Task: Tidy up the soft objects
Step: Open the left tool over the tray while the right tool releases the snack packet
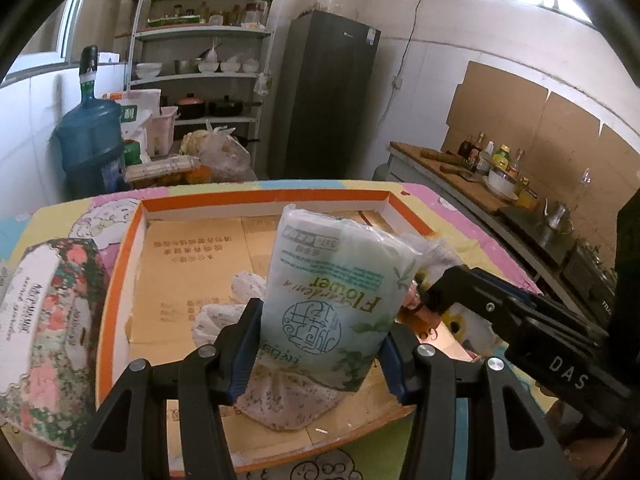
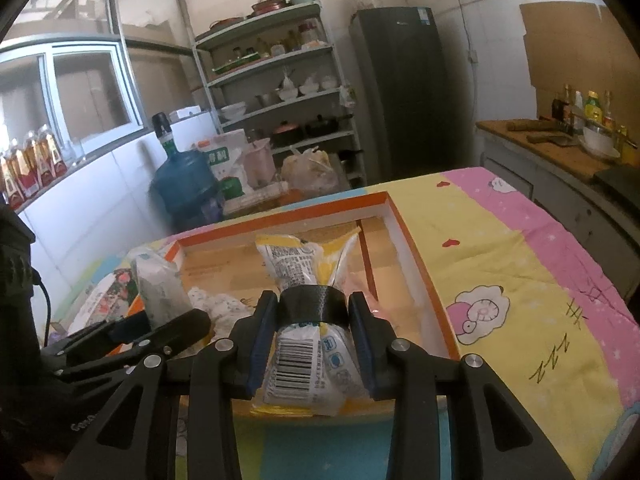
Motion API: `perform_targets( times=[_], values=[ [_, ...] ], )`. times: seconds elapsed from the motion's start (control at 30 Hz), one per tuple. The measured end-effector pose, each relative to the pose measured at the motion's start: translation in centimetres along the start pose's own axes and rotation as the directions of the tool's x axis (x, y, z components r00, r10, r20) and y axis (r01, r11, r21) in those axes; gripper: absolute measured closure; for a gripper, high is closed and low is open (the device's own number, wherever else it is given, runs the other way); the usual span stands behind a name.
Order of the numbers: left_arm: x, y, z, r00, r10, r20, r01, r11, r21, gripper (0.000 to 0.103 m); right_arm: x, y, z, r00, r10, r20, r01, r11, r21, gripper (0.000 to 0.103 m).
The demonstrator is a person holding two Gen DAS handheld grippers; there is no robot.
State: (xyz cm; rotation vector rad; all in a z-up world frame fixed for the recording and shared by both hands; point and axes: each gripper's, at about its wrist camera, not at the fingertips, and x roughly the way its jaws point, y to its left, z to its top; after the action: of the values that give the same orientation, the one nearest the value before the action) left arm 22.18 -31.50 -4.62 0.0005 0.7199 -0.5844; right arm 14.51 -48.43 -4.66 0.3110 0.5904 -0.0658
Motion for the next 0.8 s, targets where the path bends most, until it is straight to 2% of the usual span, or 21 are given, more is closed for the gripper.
perform_targets(
  times=[0.03,0.33,0.43,0.5,0.57,0.63,0.7,0.8],
  values=[
    [0.2,0.0,0.0,1.000,0.001,-0.003,-0.001,1.000,-0.001,0.050,0.2,-0.1,0.0,1.000,0.003,-0.002,-0.003,1.000,0.001,0.071],
    [1.0,0.8,0.0,0.999,-0.015,-0.032,0.013,0.999,-0.053,0.049,1.3,-0.3,-0.1,0.999,0.025,-0.040,-0.024,1.000,0.018,0.071],
    [1.0,1.0,0.0,0.999,-0.026,-0.038,0.024,0.998,-0.066,0.039,1.1,-0.3,-0.2,0.999,0.024,-0.032,-0.023,0.999,0.022,0.069],
    [0.7,1.0,-0.1,0.999,-0.024,-0.029,0.022,0.997,-0.075,0.028,0.8,-0.3,-0.2,0.999,0.024,-0.024,-0.023,0.999,0.025,0.069],
    [0.2,0.9,0.0,1.000,-0.018,-0.010,0.017,0.997,-0.070,0.023,0.5,-0.2,-0.2,1.000,0.017,-0.012,-0.017,0.999,0.031,0.066],
    [-0.5,0.7,0.0,1.000,-0.001,0.020,0.002,0.998,-0.059,0.020,0.0,-0.4,-0.4,1.000,-0.001,-0.003,0.001,0.999,0.041,0.051],
    [-1.2,0.4,0.1,0.999,0.010,0.043,-0.008,0.999,-0.046,0.015,-0.5,-0.6,-0.4,1.000,-0.010,0.006,0.010,0.998,0.057,0.045],
    [-2.2,0.2,0.1,0.998,0.012,0.063,-0.010,0.999,-0.038,0.014,-1.3,-0.8,-0.6,1.000,-0.016,0.014,0.014,0.997,0.074,0.040]
  ],
)
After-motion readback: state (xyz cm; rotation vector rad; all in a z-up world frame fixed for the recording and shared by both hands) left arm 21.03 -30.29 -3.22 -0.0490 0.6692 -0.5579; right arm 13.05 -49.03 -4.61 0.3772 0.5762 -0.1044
